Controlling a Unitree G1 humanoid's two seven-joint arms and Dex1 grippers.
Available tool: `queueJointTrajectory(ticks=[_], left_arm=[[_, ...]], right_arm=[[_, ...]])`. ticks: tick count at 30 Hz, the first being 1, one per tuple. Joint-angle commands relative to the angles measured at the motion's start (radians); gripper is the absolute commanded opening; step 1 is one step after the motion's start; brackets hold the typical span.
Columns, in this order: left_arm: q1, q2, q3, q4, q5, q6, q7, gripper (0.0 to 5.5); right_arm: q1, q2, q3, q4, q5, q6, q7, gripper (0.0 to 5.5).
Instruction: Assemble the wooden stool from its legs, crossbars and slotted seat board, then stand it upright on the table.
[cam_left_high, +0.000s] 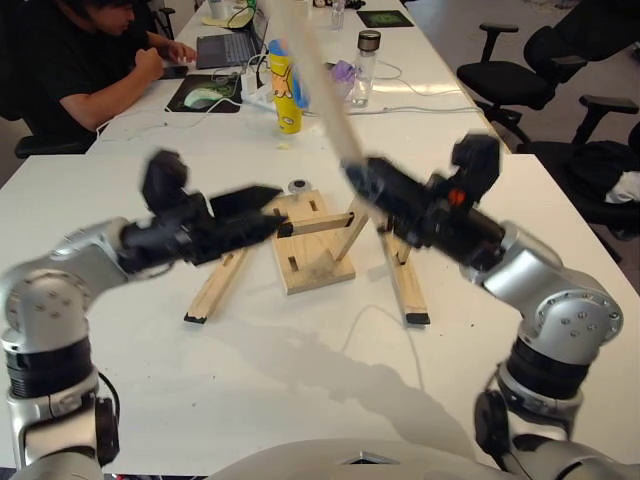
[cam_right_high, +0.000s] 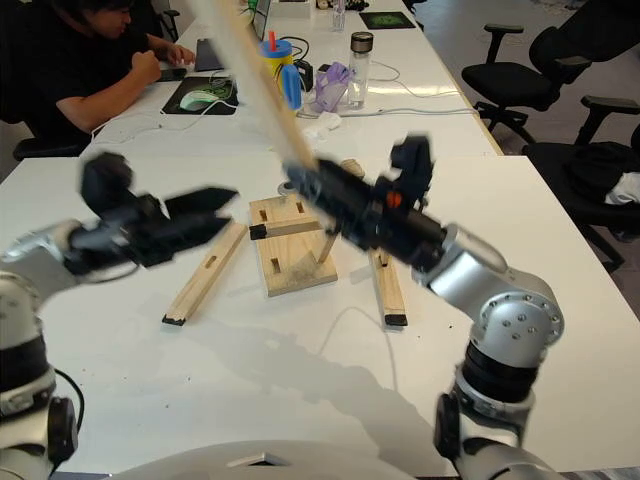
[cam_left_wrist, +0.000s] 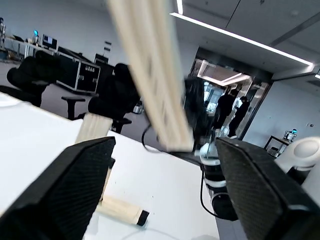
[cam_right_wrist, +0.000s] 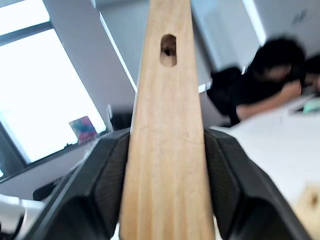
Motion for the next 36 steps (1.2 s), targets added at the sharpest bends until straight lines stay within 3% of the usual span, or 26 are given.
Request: queueJointTrajectory(ticks=[1,16,33,36], left_arm=[[-0.036,0.004,0.004,0.092,-0.098,0.058,0.075,4.46],[-0.101,-0.023,-0.042,0.138,-0.187,0.065,0.147,4.5],[-0.084,0.044,-0.068,0.143,-0.156,0.125,0.067,2.09],[-0.081,0.055,-0.076,0.141,-0.135,0.129,0.045,2.06]], right_arm=[[0.031,-0.072,0.01,0.033,0.079,0.007,0.084,2.06],[0.097,-0.203,0.126,0.037,0.103,0.006,0.254,2.06],[0.086,-0.248,0.142,0.048,0.134,-0.01,0.278,2.06],[0.084,-0.256,0.149,0.038,0.093,-0.023,0.3,2.06]])
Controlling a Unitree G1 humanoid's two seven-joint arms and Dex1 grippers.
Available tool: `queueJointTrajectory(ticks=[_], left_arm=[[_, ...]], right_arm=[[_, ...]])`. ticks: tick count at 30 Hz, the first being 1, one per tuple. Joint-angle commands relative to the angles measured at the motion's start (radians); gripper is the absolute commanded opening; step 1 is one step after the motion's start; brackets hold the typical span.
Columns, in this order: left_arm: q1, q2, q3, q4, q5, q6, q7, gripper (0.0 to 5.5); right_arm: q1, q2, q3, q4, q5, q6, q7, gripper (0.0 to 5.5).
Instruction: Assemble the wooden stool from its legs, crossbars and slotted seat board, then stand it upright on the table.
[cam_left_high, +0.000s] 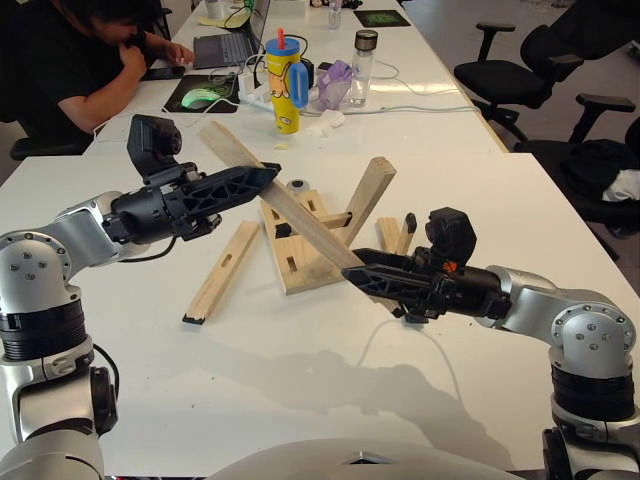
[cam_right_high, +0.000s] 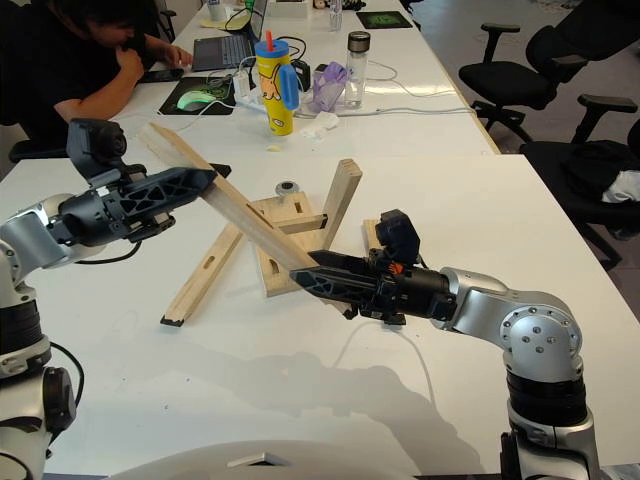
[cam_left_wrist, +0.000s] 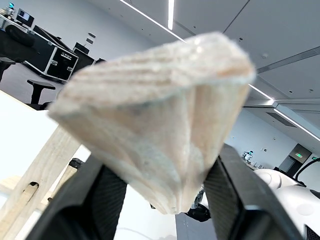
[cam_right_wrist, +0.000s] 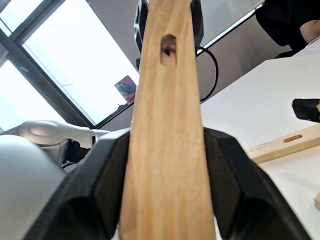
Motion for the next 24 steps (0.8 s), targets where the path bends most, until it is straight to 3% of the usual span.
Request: queueJointTrajectory(ticks=[1,6,11,15,18,24], left_arm=[[0.003,0.035,-0.018,-0.008,0.043,0.014,-0.026,2.06],[0.085,0.081,-0.026,-0.047,0.121,0.011,-0.078,2.06],[0.211,0.105,0.003,-0.084,0.165,-0.005,-0.096,2.02],[0.326,0.147,0.078,-0.058,0.241,-0.044,-0.118,2.02],[0.347,0.184,0.111,-0.027,0.303,-0.081,-0.151,2.02],[0.265,0.258,0.066,0.048,0.467,-0.196,-0.248,2.02]], right_arm=[[-0.019,-0.017,0.013,-0.022,-0.046,-0.032,0.035,2.06],[-0.012,-0.02,0.024,0.006,-0.108,-0.054,0.05,2.06],[0.029,-0.036,0.056,-0.01,-0.224,-0.085,0.083,3.1],[0.072,-0.058,0.137,-0.019,-0.452,-0.18,0.088,3.43],[0.098,-0.042,0.228,-0.018,-0.628,-0.258,0.054,3.43],[0.077,-0.015,0.494,0.107,-1.113,-0.518,-0.033,3.43]])
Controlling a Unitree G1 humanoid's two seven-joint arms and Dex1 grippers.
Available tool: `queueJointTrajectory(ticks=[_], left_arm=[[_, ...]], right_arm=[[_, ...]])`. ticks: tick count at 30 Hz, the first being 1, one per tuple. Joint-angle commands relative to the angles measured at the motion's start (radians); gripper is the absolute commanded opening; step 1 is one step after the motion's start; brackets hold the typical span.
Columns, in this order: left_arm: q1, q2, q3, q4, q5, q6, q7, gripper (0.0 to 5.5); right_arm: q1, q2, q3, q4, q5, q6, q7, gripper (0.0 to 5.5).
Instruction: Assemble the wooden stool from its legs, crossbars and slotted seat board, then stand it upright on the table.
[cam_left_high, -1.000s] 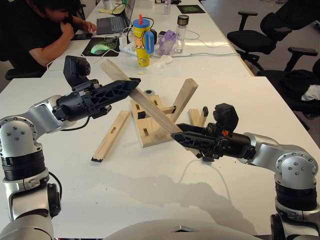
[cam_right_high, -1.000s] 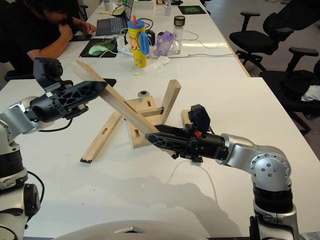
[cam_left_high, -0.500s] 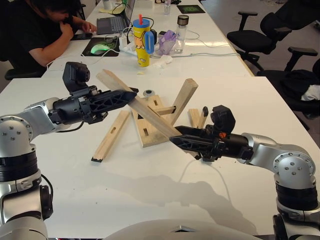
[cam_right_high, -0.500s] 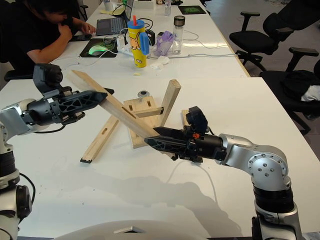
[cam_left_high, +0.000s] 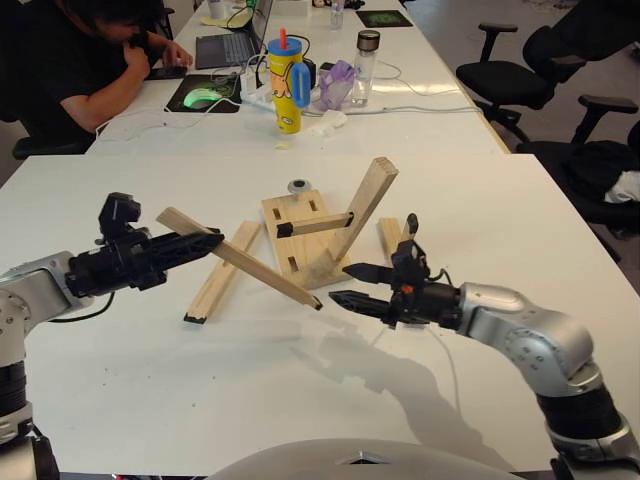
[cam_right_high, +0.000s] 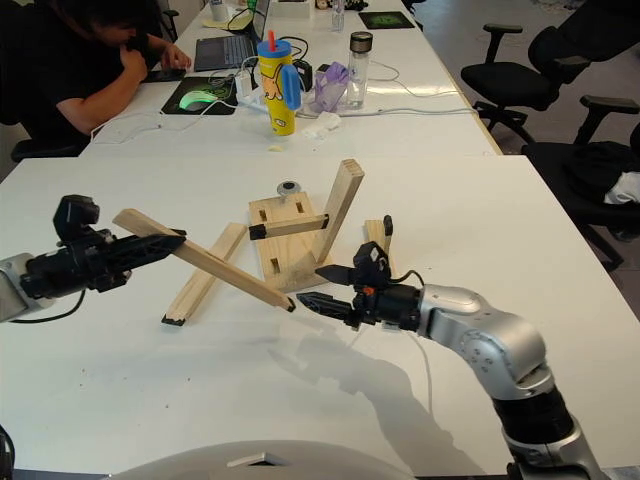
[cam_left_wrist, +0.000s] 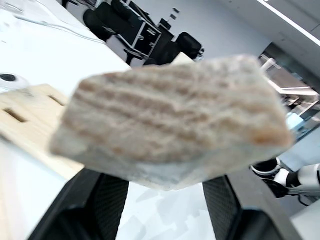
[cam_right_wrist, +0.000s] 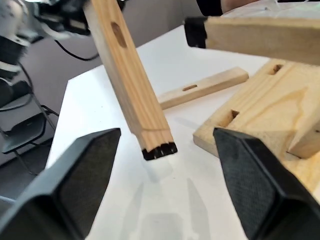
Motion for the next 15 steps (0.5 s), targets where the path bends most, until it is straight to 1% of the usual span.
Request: queueJointTrajectory(ticks=[1,4,6,11,15], left_arm=[[-0.094,0.058,-0.027,0.05,0.107,-0.089,-0.067,2.02],[-0.15,0.05,-0.037,0.076,0.14,-0.122,-0.087,2.02],[-0.18,0.045,-0.069,0.09,0.186,-0.16,-0.103,2.02],[-0.225,0.029,-0.171,0.117,0.31,-0.251,-0.153,2.02],[-0.254,0.003,-0.256,0.139,0.414,-0.336,-0.178,2.02]], right_arm=[[-0.033,0.024,0.167,0.115,-0.316,-0.184,-0.064,3.43],[-0.076,0.048,0.253,0.213,-0.496,-0.291,-0.089,3.43],[-0.105,0.079,0.295,0.275,-0.583,-0.35,-0.097,3.43],[-0.15,0.146,0.323,0.371,-0.69,-0.425,-0.094,3.43],[-0.162,0.193,0.319,0.422,-0.736,-0.424,-0.097,3.43]])
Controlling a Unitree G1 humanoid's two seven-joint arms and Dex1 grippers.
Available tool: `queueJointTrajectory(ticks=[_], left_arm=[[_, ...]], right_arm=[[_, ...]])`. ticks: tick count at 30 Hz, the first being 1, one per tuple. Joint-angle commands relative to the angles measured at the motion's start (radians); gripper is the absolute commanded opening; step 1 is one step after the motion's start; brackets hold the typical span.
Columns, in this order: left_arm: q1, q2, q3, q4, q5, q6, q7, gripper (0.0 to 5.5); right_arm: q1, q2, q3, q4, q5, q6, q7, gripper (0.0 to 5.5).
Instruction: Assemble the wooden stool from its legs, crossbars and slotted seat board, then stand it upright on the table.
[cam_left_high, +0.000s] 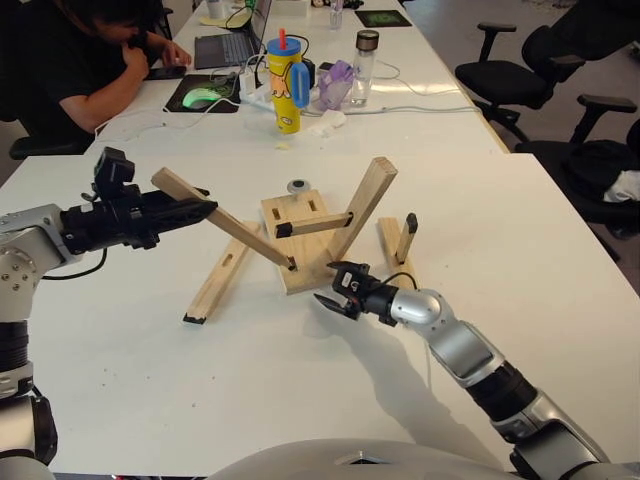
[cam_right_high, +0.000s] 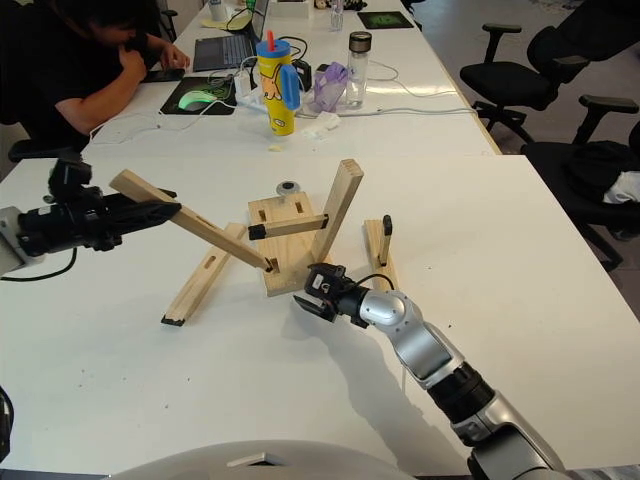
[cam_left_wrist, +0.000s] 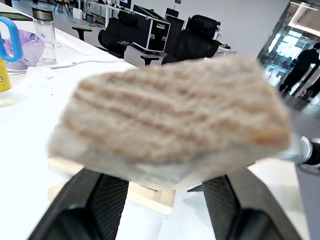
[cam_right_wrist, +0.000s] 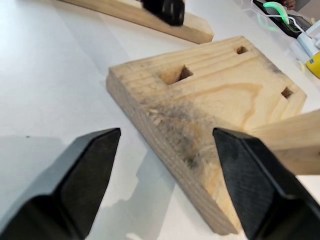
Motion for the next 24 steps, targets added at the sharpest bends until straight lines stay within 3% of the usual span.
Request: queueJointTrajectory(ticks=[1,16,24], left_arm=[[-0.045,-0.034,-0.061,0.02,0.079,-0.068,-0.021,2.02],[-0.178,-0.036,-0.198,0.096,0.298,-0.221,-0.092,2.02],[-0.13,-0.066,-0.328,-0.144,0.284,-0.099,-0.122,2.02]], right_arm=[[-0.014,0.039,0.012,0.041,-0.04,0.009,0.013,3.43],[0.011,0.063,0.04,0.103,-0.077,0.124,0.099,3.43],[0.017,0.07,0.046,0.087,-0.075,0.155,0.139,3.43]])
